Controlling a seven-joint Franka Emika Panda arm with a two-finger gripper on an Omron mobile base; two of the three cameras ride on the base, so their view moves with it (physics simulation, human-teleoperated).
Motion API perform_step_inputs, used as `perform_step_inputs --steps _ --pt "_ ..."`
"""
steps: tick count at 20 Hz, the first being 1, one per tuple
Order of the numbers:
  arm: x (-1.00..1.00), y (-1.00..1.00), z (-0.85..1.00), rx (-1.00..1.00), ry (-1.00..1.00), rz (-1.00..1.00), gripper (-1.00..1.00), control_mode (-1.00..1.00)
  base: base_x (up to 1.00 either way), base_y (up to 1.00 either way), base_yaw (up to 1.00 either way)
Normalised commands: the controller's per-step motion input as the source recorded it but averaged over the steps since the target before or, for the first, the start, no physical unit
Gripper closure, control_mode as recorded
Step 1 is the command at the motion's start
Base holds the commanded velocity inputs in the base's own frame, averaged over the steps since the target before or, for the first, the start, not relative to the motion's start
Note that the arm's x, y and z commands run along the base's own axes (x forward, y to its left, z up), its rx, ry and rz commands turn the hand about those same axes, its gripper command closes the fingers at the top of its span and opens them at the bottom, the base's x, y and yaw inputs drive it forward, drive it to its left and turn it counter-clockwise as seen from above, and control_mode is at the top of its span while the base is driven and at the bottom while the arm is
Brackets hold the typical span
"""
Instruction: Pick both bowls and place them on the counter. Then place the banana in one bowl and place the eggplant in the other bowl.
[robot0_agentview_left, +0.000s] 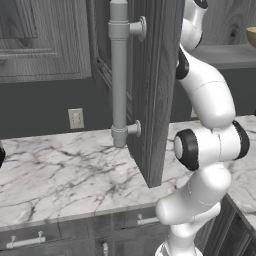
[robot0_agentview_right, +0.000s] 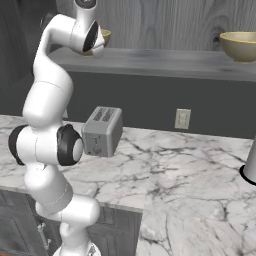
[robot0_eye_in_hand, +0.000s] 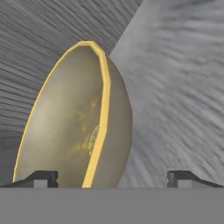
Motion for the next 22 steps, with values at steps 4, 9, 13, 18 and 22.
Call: perform_step_inputs --steps 4,9,13,18,22 --pt "0.08 0.06 -0.16 -0.01 0.01 0.00 -1.00 -1.00 0.00 0.00 0.00" --pt "0.07 0.08 -0.21 -0.01 0.01 0.00 -1.00 -1.00 0.00 0.00 0.00" --pt "0.11 0.08 -0.16 0.00 0.00 0.00 -1.00 -1.00 0.00 0.00 0.00" --pt "0.09 0.11 -0.13 0.00 0.00 0.00 1.00 -1.00 0.00 0.00 0.00" --pt "0.00 0.05 -0.05 -0.02 0.03 0.00 1.00 -1.00 0.00 0.00 0.00"
